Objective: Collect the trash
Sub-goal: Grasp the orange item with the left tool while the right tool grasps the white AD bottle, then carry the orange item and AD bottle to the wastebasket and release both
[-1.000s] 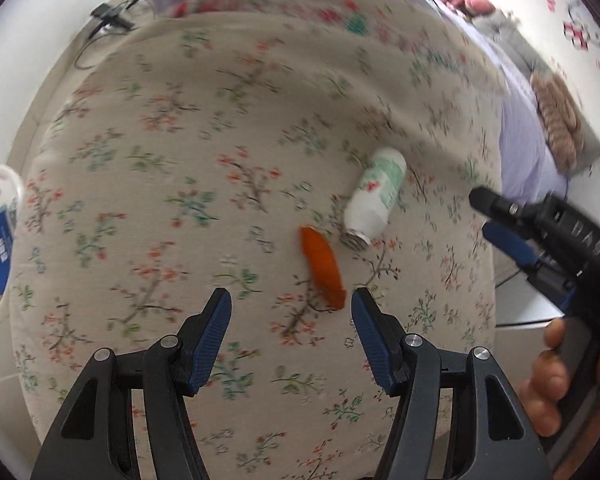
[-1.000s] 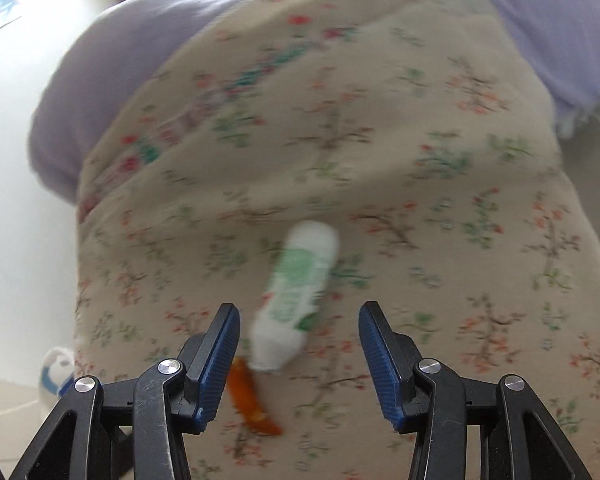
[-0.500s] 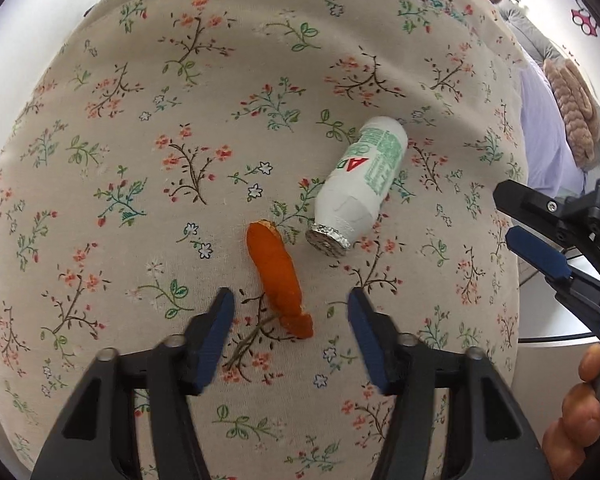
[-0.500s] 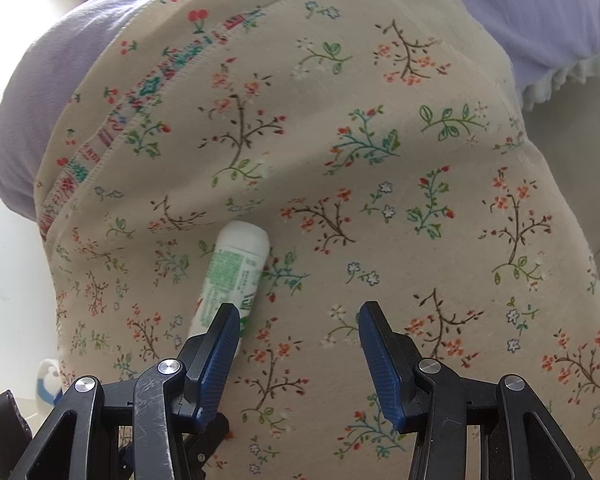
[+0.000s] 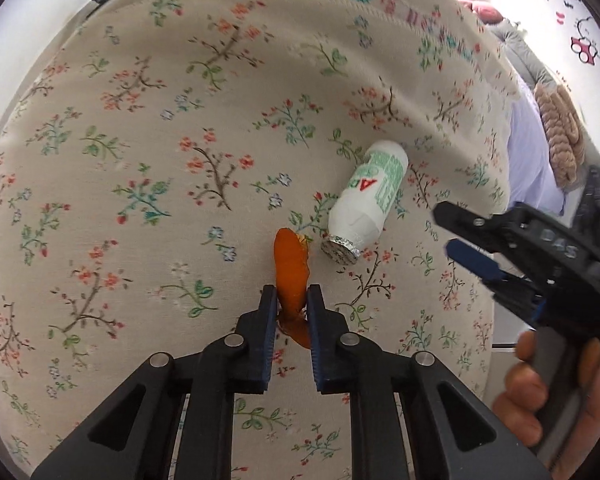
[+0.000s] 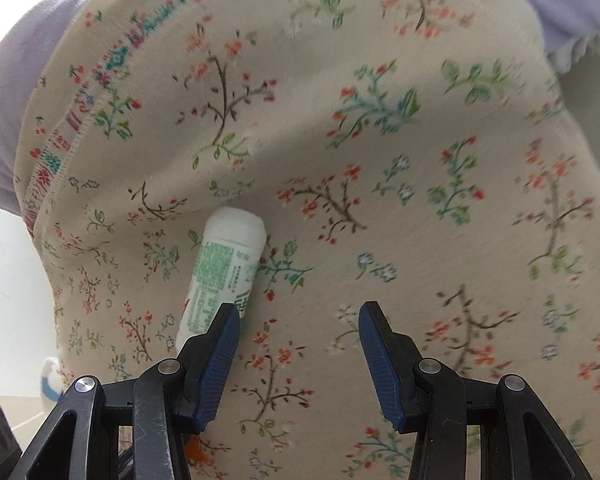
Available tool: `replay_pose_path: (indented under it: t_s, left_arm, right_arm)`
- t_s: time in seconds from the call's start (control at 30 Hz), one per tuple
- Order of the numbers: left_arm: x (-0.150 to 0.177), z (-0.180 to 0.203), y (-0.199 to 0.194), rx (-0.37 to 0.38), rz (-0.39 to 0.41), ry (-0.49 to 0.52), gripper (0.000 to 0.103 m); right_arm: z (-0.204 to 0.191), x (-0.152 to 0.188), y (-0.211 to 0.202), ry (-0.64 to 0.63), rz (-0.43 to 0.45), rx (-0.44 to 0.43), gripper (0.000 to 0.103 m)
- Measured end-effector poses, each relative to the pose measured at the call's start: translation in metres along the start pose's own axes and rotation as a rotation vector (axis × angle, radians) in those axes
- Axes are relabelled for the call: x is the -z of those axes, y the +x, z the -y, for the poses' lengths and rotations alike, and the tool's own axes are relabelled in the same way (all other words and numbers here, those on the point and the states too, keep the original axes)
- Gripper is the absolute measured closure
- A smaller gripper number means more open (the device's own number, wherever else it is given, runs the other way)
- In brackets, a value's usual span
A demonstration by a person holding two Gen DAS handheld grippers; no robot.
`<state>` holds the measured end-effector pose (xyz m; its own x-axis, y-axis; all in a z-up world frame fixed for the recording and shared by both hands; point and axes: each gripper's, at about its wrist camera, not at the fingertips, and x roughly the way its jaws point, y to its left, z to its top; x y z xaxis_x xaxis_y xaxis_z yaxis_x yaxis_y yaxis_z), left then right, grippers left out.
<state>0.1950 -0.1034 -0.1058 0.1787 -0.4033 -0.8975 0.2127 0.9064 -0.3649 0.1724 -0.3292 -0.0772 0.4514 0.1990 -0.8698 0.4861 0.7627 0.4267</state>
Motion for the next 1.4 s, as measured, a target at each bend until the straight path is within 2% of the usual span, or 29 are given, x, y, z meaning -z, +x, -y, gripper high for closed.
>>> replay_pose_path:
  t_s: [0.27, 0.5, 0.77, 0.83, 0.9, 1.03, 1.23, 1.4]
  left_arm:
    - [-0.005, -0.022, -0.024, 0.032, 0.015, -0.034, 0.088]
    - [-0.005, -0.04, -0.055, 0.056, 0.051, -0.046, 0.088]
    - [-0.006, -0.062, -0.08, 0.065, 0.084, -0.08, 0.088]
    - [-0.006, -0.071, -0.089, 0.071, 0.093, -0.091, 0.088]
    - [-0.007, -0.081, -0.097, 0.078, 0.106, -0.105, 0.088]
    - [-0.007, -0.101, -0.114, 0.086, 0.129, -0.134, 0.088]
    - [-0.008, -0.139, -0.129, 0.096, 0.151, -0.206, 0.088]
    - [-0.01, -0.173, -0.151, 0.084, 0.197, -0.267, 0.088]
  right_arm:
    - [-0.012, 0.003, 0.027, 0.032, -0.058, -0.093, 0.048]
    - [-0.024, 0.007, 0.044, 0.04, -0.077, -0.108, 0.048]
    - [-0.041, 0.012, 0.057, 0.037, -0.052, -0.061, 0.049]
    - [-0.05, 0.014, 0.059, 0.024, -0.037, -0.027, 0.057]
    - [-0.058, 0.016, 0.061, 0.009, -0.024, 0.004, 0.058]
    - [-0.067, 0.021, 0.06, 0.027, -0.019, 0.008, 0.061]
    - [-0.105, 0.035, 0.054, -0.04, -0.005, -0.02, 0.062]
    - [-0.147, 0.055, 0.045, -0.11, 0.001, -0.107, 0.062]
